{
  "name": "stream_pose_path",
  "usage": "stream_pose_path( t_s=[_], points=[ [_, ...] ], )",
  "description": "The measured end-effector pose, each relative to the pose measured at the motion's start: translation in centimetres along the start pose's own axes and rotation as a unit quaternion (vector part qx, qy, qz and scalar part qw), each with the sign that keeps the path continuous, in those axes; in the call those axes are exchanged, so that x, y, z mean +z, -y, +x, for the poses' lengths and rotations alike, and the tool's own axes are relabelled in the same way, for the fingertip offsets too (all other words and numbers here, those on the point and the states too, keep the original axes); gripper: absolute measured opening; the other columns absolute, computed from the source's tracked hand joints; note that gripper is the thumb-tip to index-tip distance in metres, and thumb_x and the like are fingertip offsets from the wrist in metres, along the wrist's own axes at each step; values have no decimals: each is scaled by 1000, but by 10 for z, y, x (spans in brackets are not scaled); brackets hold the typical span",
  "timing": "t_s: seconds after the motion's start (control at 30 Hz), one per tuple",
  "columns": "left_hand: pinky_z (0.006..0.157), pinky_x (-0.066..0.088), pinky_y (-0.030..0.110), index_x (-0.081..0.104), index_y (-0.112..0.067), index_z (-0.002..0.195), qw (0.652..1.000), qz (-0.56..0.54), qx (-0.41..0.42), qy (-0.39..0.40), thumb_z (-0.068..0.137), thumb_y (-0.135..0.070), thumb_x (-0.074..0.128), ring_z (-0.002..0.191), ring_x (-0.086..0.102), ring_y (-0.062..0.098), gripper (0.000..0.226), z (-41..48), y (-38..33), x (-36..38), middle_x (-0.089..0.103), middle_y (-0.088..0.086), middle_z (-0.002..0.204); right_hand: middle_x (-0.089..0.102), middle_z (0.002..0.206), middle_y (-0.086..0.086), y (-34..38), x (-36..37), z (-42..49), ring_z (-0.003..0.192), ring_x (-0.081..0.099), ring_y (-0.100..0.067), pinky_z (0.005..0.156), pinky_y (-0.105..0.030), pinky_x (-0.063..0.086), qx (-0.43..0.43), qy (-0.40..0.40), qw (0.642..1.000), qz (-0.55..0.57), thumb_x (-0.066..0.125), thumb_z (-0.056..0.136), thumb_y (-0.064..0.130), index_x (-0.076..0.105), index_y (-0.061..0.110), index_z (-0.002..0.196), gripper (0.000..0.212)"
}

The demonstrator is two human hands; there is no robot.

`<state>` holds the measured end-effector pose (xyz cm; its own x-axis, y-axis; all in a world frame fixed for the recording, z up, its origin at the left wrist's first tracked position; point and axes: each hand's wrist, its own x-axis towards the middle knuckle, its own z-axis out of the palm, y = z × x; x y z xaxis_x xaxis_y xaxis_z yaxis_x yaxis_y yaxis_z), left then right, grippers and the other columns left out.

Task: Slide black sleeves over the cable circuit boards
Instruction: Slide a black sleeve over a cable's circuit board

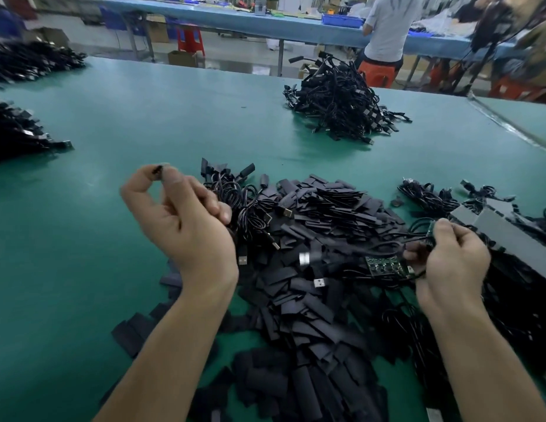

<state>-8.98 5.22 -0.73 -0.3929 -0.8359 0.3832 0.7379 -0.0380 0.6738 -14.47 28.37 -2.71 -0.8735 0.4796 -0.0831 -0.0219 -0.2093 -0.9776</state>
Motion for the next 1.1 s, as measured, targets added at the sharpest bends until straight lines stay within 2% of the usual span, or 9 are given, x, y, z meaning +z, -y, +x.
stream_pose_path(
  t_s=[0.13, 0.2, 0.3, 0.4, 0.47, 0.57, 0.73, 1.0, 1.1],
  points=[
    [39, 30, 21, 52, -27, 102, 995, 83, 14, 46, 105, -18, 45, 44, 38, 11, 12, 0, 2, -6, 53, -10, 63, 58, 93, -1, -7, -1, 4, 74, 56, -15, 67, -32, 51, -100, 14, 973, -206, 58, 97, 17, 61, 15, 120, 23],
    [42, 33, 25, 61, -26, 111, 980, 152, -13, 129, 103, -22, 47, 48, 40, 13, 17, -4, 8, -9, 58, -10, 68, 56, 112, -6, -11, -2, -3, 103, 52, -26, 91, -44, 43, -219, 31, 883, -413, 62, 93, 15, 59, 21, 130, 37],
    [45, 39, 31, 56, -20, 137, 932, 233, -76, 266, 103, -20, 46, 53, 43, 11, 35, -13, 20, -14, 64, -13, 78, 60, 122, -6, -14, 2, -14, 117, 49, -32, 95, -40, 35, -349, 63, 792, -497, 66, 91, 11, 70, 19, 117, 27],
    [54, 50, 22, 47, -28, 141, 883, 266, -120, 369, 103, -12, 51, 64, 59, 6, 41, -21, 26, -16, 70, -12, 87, 71, 99, 6, -12, 6, -19, 94, 62, -5, 86, -12, 40, -359, 163, 815, -425, 67, 91, 9, 74, 17, 109, 20],
    [56, 51, 21, 51, -37, 114, 863, 281, -136, 398, 101, -13, 56, 64, 65, 7, 28, -26, 29, -19, 73, -12, 87, 68, 88, 19, -9, 5, -17, 84, 62, 8, 75, 1, 39, -318, 201, 840, -391, 69, 91, 11, 75, 22, 108, 21],
    [50, 51, 20, 54, -36, 94, 860, 283, -161, 394, 98, -15, 62, 55, 67, 14, 23, -30, 32, -22, 73, -8, 84, 66, 88, 21, -11, -2, -9, 83, 62, 8, 74, -5, 44, -243, 268, 807, -466, 74, 88, 19, 73, 24, 112, 25],
    [51, 48, 16, 69, -33, 97, 836, 340, -128, 410, 96, -24, 65, 47, 60, 5, 9, -32, 36, -25, 68, -8, 70, 56, 101, 6, -10, -2, -1, 94, 58, -12, 92, -29, 48, -184, 321, 734, -570, 72, 90, 22, 69, 23, 120, 31],
    [66, 45, 6, 69, -16, 122, 831, 372, -39, 412, 100, -15, 58, 72, 60, -8, 24, -35, 30, -20, 62, -22, 80, 61, 88, 14, -11, -6, -5, 91, 57, -17, 82, -32, 45, -266, 308, 772, -488, 75, 85, 14, 57, 36, 79, 29],
    [61, 52, 21, 62, -22, 127, 846, 339, -64, 407, 100, -13, 55, 66, 63, 10, 29, -37, 28, -20, 66, -11, 79, 66, 81, 16, -11, -6, -4, 82, 61, 1, 69, -8, 41, -299, 255, 826, -403, 73, 87, 15, 61, 32, 83, 21]
  ],
)
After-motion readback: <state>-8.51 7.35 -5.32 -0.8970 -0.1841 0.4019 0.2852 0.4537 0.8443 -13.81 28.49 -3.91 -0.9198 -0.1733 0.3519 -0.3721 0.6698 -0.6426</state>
